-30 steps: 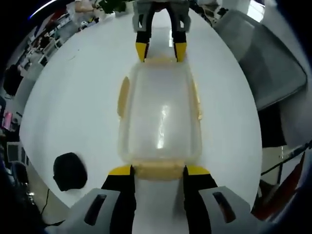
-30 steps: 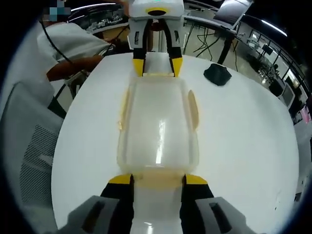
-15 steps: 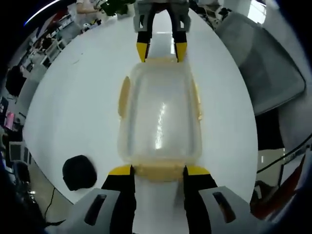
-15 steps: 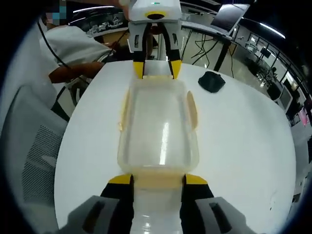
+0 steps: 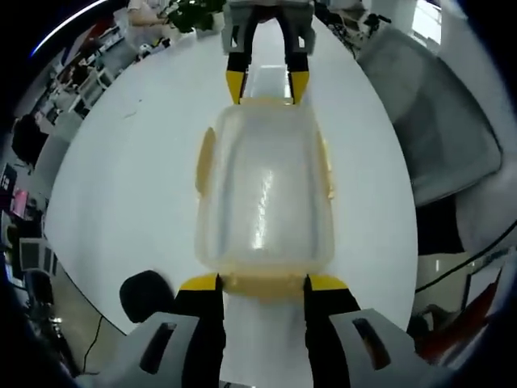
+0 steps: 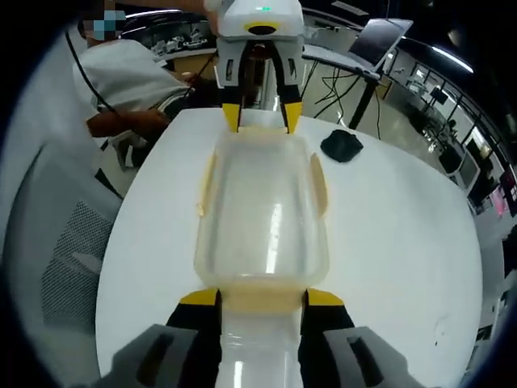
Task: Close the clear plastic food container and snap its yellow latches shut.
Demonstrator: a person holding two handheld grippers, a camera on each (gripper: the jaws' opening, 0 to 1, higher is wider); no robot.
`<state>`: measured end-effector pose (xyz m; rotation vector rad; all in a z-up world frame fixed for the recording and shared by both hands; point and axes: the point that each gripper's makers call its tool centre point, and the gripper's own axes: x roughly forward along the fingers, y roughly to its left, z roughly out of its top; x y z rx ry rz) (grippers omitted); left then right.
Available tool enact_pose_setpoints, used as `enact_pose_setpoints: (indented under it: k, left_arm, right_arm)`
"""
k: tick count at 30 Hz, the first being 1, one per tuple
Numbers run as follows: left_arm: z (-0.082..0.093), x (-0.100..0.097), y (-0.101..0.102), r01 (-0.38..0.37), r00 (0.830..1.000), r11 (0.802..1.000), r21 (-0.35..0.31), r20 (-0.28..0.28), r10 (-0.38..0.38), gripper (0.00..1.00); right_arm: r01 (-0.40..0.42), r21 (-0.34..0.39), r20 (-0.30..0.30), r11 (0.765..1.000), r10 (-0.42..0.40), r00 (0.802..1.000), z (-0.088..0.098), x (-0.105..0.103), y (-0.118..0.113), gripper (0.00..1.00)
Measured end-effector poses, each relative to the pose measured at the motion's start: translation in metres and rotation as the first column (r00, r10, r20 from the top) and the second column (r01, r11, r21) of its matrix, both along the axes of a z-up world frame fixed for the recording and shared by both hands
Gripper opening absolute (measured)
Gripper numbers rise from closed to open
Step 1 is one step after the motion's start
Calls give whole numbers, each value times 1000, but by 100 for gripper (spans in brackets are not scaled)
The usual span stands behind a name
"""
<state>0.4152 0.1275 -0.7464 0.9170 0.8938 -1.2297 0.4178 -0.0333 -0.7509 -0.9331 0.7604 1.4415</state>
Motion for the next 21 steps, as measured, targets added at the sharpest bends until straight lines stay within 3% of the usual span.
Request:
enact_pose_setpoints:
  k: [12, 21]
  left_arm:
    - [19, -4, -23, 14, 1000, 1000, -12, 21, -14, 35]
    - [22, -8, -40, 8, 1000, 1000, -16, 18, -8, 35]
  right_arm:
    - [10, 0, 8, 1000, -10, 1000, 17, -4, -23, 34]
    - [5, 3, 19, 1000, -5, 1000, 24, -9, -40, 34]
